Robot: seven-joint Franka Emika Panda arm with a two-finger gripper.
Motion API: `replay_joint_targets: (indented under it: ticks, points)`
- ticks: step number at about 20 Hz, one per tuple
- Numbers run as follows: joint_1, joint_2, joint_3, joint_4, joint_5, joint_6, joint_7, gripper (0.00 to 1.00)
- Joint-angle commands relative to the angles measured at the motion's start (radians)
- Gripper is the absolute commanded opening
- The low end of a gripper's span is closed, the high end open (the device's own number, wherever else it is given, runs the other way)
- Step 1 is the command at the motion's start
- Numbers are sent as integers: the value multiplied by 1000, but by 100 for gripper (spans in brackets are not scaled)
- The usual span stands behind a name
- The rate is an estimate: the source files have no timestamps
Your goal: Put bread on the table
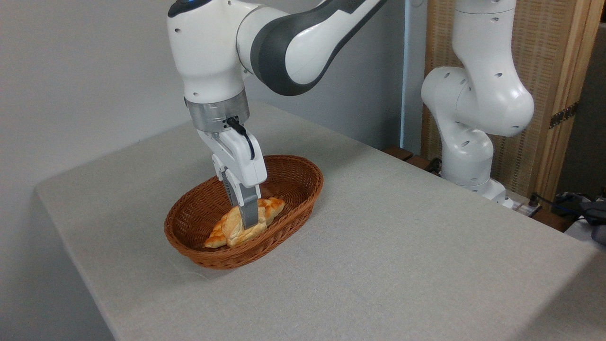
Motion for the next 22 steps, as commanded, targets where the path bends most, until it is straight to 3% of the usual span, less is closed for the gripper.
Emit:
replay_joint_targets:
  ticks: [1, 7, 17, 18, 19, 20, 22]
  points:
    - [-5, -31, 6, 13, -7, -18, 9, 7]
    - [10, -74, 23, 26, -10, -32, 6, 8]
    - [18, -71, 159, 39, 5, -61, 41, 16]
    - [20, -66, 170, 39, 5, -66, 58, 24]
    - [20, -62, 184, 39, 5, -67, 68, 50]
    - [20, -50, 191, 39, 7, -67, 70, 96]
    - [21, -43, 213, 39, 25, -66, 72, 100]
